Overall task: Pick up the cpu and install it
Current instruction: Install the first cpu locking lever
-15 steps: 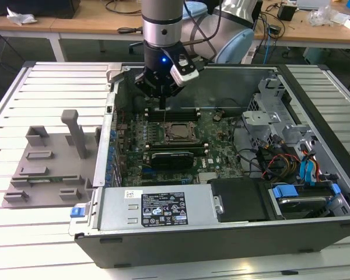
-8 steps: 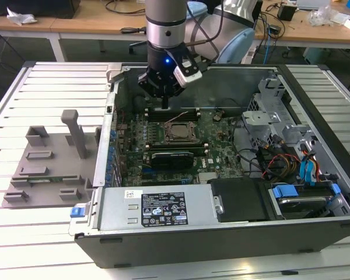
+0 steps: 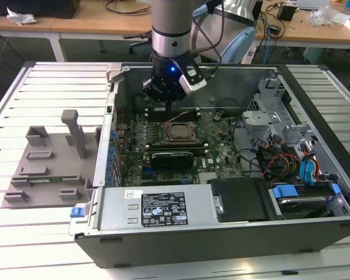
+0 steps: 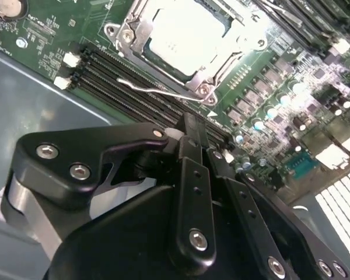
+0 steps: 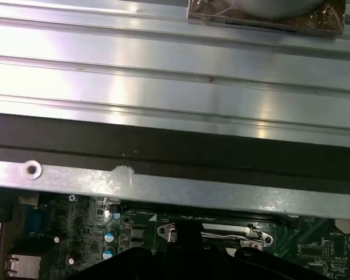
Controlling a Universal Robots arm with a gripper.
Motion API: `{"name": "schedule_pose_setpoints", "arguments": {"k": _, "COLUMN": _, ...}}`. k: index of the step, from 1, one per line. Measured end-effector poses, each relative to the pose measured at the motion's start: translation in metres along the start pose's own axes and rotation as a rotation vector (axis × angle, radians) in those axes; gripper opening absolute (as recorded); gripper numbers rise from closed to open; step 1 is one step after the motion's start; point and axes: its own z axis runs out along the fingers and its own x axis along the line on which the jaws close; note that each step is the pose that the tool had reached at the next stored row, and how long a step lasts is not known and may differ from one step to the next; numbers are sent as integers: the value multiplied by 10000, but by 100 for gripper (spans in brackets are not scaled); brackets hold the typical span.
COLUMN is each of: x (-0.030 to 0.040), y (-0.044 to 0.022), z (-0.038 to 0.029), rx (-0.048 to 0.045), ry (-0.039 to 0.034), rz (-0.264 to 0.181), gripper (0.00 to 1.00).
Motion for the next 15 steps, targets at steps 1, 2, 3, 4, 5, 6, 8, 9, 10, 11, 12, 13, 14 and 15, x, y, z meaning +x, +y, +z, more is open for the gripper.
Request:
{"name": "schedule_pose_setpoints", "arguments": {"k": 1, "x": 1, "y": -4, "z": 14, "rx": 0, "ry": 1, "rz": 1, "gripper": 11}}
{"name": "schedule_pose_setpoints", "arguments": {"k": 2, "x": 1, "y": -7, "z": 27, "rx": 0, "ry": 2, "rz": 1, "gripper": 11}}
{"name": "schedule_pose_setpoints", "arguments": {"k": 3, "x": 2, "y": -10, "z": 61, "rx": 1, "ry": 3, "rz": 4, "gripper": 11}}
{"name": "schedule_pose_setpoints", "arguments": {"k": 4, "x": 1, "y": -12, "z": 85, "rx": 0, "ry": 5, "rz": 1, "gripper": 11}}
{"name": "schedule_pose_setpoints", "arguments": {"k": 5, "x": 1, "y": -13, "z": 105, "rx": 0, "ry": 8, "rz": 1, "gripper": 11}}
{"name": "schedule_pose_setpoints", "arguments": {"k": 6, "x": 1, "y": -15, "z": 132, "rx": 0, "ry": 12, "rz": 2, "gripper": 11}}
{"name": "schedule_pose_setpoints", "arguments": {"k": 8, "x": 1, "y": -16, "z": 162, "rx": -1, "ry": 12, "rz": 3, "gripper": 11}}
{"name": "schedule_pose_setpoints", "arguments": {"k": 9, "x": 0, "y": -17, "z": 172, "rx": -1, "ry": 13, "rz": -1, "gripper": 11}}
{"name": "schedule_pose_setpoints", "arguments": {"k": 10, "x": 0, "y": -17, "z": 180, "rx": -2, "ry": 13, "rz": -4, "gripper": 11}}
{"name": "schedule_pose_setpoints", "arguments": {"k": 11, "x": 0, "y": -16, "z": 188, "rx": -2, "ry": 13, "rz": -5, "gripper": 11}}
{"name": "schedule_pose_setpoints", "arguments": {"k": 12, "x": 0, "y": -16, "z": 197, "rx": -2, "ry": 13, "rz": -5, "gripper": 11}}
{"name": "schedule_pose_setpoints", "arguments": {"k": 13, "x": -2, "y": -14, "z": 208, "rx": -2, "ry": 13, "rz": -5, "gripper": 11}}
{"name": "schedule_pose_setpoints", "arguments": {"k": 14, "x": -8, "y": -13, "z": 218, "rx": -2, "ry": 14, "rz": -6, "gripper": 11}}
{"name": "schedule_pose_setpoints", "arguments": {"k": 15, "x": -15, "y": -11, "z": 228, "rx": -3, "ry": 15, "rz": -6, "gripper": 11}}
